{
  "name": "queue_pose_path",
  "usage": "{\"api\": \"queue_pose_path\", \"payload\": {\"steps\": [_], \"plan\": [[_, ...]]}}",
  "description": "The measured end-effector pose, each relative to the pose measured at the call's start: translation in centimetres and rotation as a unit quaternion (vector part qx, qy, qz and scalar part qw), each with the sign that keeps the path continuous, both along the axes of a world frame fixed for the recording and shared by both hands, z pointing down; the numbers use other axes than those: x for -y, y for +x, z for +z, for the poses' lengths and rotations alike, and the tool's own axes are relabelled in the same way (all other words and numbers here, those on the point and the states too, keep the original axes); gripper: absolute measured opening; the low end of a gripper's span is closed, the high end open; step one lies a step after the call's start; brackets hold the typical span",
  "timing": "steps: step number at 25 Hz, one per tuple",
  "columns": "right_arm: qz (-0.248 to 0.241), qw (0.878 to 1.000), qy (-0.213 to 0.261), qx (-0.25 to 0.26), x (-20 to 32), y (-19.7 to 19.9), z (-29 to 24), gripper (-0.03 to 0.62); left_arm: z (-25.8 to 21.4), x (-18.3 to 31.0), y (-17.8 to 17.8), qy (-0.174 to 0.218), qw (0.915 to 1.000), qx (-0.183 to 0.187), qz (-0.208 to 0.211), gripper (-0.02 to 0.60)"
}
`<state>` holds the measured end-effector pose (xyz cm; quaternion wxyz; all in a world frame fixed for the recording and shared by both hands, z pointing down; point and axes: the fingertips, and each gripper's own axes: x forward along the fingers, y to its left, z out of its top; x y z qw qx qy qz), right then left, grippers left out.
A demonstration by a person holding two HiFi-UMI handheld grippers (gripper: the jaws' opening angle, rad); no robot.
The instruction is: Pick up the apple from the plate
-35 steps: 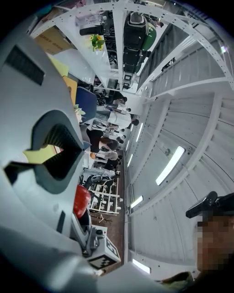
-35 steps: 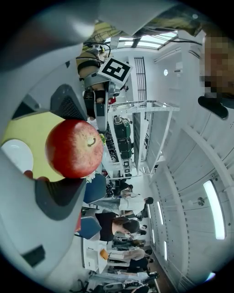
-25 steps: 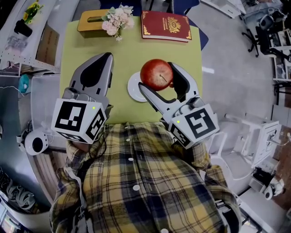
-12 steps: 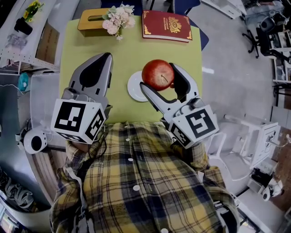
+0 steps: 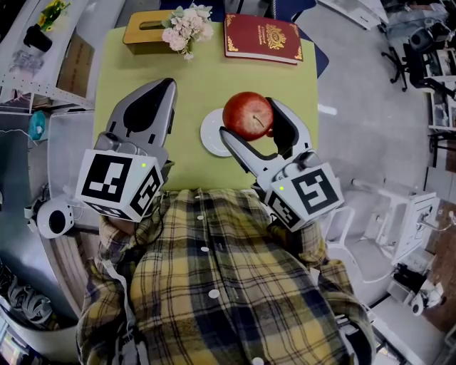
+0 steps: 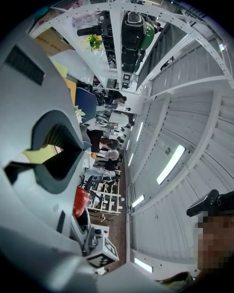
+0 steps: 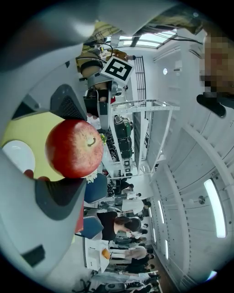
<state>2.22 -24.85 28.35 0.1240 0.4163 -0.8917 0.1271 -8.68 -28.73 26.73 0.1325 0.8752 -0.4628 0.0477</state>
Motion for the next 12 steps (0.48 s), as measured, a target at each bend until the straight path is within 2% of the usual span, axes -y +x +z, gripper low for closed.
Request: {"api": "queue_pose_path", "payload": {"steps": [4,8,12], "plan": [[-0.002,1.0,-0.002,0.0,-0.2,0.2,0.0,0.38,-1.1,0.8,-0.3,0.017,0.999,0.028,0.029,0.005],[-0.001,1.0,-0.005,0.0,-0.3,0.3,0.1,0.382,-2.0,1.3,-1.1,0.018,0.9972,0.043,0.059,0.005],[0.004,1.0,-0.005,0.0,-0.2,0.8,0.2,0.38,-2.1,1.6,-1.2,0.027,0.9932,0.078,0.081,0.005]]}}
